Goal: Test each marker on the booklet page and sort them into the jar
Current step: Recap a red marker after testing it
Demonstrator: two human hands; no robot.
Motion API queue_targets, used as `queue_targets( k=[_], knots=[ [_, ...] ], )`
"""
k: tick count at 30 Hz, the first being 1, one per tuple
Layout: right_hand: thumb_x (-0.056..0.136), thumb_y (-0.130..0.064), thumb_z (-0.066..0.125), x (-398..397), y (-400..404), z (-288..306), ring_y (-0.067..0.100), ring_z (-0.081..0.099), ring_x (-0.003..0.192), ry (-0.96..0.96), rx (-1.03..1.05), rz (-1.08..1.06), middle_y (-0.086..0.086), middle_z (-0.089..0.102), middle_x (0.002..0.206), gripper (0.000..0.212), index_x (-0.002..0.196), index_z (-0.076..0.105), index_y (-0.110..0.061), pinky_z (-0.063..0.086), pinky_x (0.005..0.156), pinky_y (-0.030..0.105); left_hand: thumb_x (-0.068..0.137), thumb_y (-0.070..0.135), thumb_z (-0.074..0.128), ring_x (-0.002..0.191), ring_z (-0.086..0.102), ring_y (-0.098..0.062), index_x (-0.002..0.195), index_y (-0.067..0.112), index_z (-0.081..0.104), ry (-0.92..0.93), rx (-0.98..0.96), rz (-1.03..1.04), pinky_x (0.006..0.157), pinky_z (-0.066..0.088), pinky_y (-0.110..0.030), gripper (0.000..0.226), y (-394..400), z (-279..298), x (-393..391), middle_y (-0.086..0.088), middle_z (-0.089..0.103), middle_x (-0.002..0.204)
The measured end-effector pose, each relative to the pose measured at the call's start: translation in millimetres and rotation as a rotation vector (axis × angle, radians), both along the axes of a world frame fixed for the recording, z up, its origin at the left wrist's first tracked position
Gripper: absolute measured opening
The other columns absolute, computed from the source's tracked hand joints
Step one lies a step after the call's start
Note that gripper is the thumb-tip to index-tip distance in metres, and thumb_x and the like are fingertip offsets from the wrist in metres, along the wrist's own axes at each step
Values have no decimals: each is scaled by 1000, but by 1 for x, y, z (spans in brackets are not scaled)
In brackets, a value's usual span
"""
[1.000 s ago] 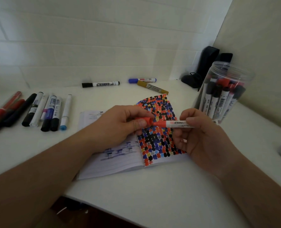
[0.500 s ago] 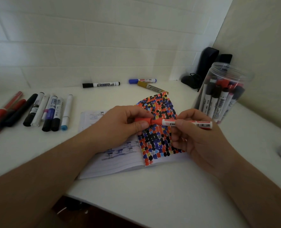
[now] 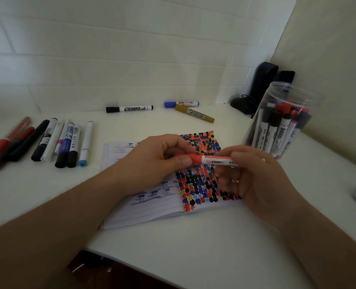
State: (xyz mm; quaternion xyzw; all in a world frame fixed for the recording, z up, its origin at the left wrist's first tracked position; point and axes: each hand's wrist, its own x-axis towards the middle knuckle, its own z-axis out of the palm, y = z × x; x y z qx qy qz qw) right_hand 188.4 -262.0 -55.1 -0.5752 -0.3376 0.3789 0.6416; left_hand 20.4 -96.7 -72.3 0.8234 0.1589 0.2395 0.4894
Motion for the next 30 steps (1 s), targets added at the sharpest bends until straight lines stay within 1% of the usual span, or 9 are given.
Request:
queue_targets(
  k=[2, 4, 11, 16, 20, 23, 25, 27, 30],
  knots=[
    [88, -21, 67, -2, 0, -1, 22, 58, 54, -112, 5, -44, 13, 66, 70, 16, 91, 68, -6, 49, 48, 28, 87, 22, 76, 90, 74, -6, 103, 30, 71, 1, -10, 12, 85, 56, -26, 18, 0, 0, 0, 11, 78, 95],
    [82, -27, 68, -3, 1, -2, 21, 56, 50, -154, 22, -54, 13, 66, 67, 21, 85, 64, -6, 47, 45, 26, 85, 24, 77, 90, 74, -7, 101, 30, 72, 7, 11, 30, 87, 58, -28, 18, 0, -1, 1, 11, 78, 94],
    [89, -25, 65, -4, 5, -8, 23, 59, 56, -223, 56, -44, 15, 68, 71, 18, 82, 64, -8, 52, 52, 27, 89, 27, 75, 84, 72, -7, 96, 41, 68, -6, 159, 100, 85, 60, -40, 17, 0, -5, 3, 12, 76, 90],
    [87, -26, 68, -3, 3, -9, 23, 63, 61, -258, 47, -32, 17, 72, 76, 13, 81, 70, -15, 54, 56, 28, 92, 26, 74, 82, 70, -7, 93, 46, 65, 14, 264, 108, 81, 59, -41, 22, 1, -5, 3, 15, 73, 87],
    [76, -20, 73, 4, -9, 4, 23, 71, 75, -262, -42, 143, 18, 77, 86, 16, 86, 70, -8, 56, 64, 27, 89, 11, 76, 87, 71, -8, 99, 31, 72, -111, 166, 36, 80, 58, -25, 23, 2, 0, 3, 13, 74, 92],
    [77, -11, 77, 4, -14, 11, 20, 73, 77, -219, -122, 257, 19, 76, 86, 19, 86, 63, -2, 54, 65, 24, 86, 9, 78, 88, 70, -6, 102, 33, 73, -108, 161, -22, 80, 54, -23, 29, -3, 0, 3, 14, 75, 94],
    [80, -8, 82, 0, -14, 12, 23, 70, 79, -184, -162, 295, 17, 75, 88, 27, 95, 61, -6, 53, 67, 28, 86, 20, 79, 92, 69, -7, 119, 41, 65, -86, 148, -20, 81, 54, -24, 41, -5, -1, 4, 15, 74, 103],
    [78, -3, 78, -5, -14, 16, 26, 66, 77, -95, -168, 341, 15, 73, 92, 43, 114, 60, -20, 52, 63, 32, 86, 32, 77, 96, 67, -8, 134, 49, 49, -92, 97, 37, 82, 53, -24, 58, -5, -2, 5, 16, 70, 111],
    [86, 9, 71, -6, -19, 32, 20, 61, 65, -209, -130, 272, 11, 71, 89, 78, 139, 46, -42, 49, 54, 28, 97, 37, 65, 104, 66, -7, 133, 50, 47, -65, 33, 114, 92, 53, -31, 43, -2, -4, 6, 19, 67, 111]
  ],
)
